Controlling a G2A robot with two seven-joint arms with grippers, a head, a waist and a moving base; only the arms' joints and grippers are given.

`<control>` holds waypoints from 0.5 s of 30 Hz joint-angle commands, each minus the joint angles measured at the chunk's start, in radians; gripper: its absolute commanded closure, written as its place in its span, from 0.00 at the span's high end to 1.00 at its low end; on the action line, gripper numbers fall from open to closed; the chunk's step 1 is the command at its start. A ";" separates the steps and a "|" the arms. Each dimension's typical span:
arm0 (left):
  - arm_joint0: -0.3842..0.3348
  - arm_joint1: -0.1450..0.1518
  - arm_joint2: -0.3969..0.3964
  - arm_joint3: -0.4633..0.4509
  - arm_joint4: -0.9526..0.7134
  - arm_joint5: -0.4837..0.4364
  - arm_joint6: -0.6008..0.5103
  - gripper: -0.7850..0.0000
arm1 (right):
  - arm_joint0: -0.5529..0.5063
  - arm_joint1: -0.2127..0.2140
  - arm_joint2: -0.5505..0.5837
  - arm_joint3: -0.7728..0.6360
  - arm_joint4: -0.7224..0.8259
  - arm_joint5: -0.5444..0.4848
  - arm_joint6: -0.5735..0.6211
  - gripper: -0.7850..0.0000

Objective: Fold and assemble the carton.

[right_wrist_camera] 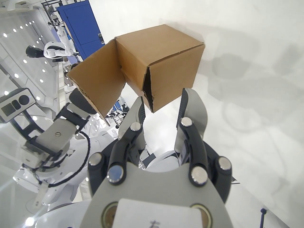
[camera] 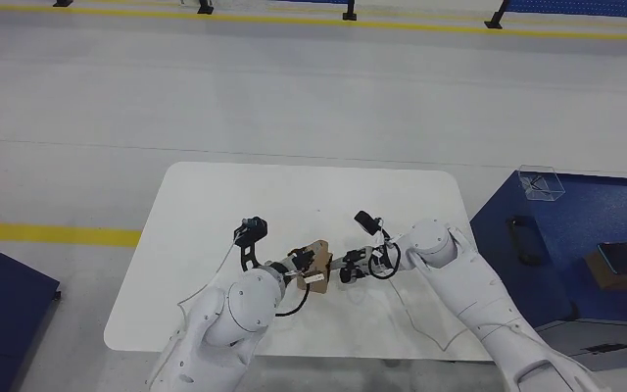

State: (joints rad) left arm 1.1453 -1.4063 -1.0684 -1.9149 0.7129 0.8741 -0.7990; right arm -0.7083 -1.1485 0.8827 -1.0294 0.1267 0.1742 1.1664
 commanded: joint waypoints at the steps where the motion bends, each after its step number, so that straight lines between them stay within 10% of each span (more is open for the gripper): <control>1: -0.007 0.007 -0.022 0.036 0.045 0.021 -0.003 1.00 | -0.002 0.003 0.013 -0.001 0.007 -0.011 0.000 0.37; 15: -0.153 -0.016 0.095 0.308 0.066 0.042 -0.066 1.00 | -0.033 0.017 0.060 -0.027 0.048 -0.064 0.015 0.37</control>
State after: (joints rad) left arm 0.9948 -1.4205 -0.9790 -1.6144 0.7798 0.9138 -0.8671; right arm -0.7409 -1.1306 0.9445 -1.0548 0.1722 0.1138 1.1806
